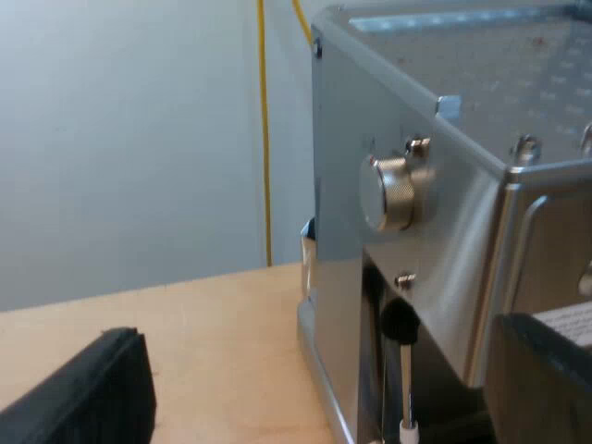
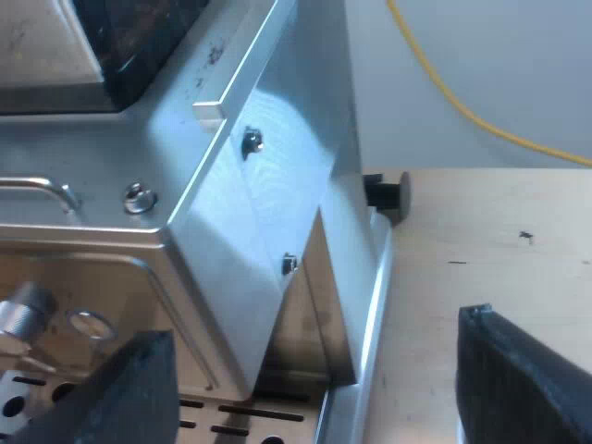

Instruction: Pour the beans into the coffee machine

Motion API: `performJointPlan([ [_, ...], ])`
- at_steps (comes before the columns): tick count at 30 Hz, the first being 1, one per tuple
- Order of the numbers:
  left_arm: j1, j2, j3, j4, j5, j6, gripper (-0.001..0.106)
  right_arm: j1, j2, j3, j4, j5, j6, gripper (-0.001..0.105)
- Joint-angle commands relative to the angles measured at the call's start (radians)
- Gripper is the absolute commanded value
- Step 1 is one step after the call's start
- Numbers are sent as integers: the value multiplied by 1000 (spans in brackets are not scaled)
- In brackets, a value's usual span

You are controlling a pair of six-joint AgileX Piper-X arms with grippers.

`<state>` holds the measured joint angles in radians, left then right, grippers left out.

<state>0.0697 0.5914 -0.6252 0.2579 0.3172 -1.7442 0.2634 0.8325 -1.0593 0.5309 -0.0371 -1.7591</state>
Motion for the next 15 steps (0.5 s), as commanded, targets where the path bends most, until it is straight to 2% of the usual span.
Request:
performJointPlan([
  [1, 0, -1, -25, -3, 4, -2, 85, -126, -69, -11, 62, -13, -86, 64],
  [7, -34, -1, -58, 14, 2, -2, 85, -235, -132, -11, 138, -13, -155, 64],
  [12, -55, -31, -69, 32, -3, -2, 85, -272, -185, -11, 163, -61, -167, 64],
  [15, -55, -84, -69, 76, -37, -2, 85, -272, -225, -11, 169, -79, -167, 64],
])
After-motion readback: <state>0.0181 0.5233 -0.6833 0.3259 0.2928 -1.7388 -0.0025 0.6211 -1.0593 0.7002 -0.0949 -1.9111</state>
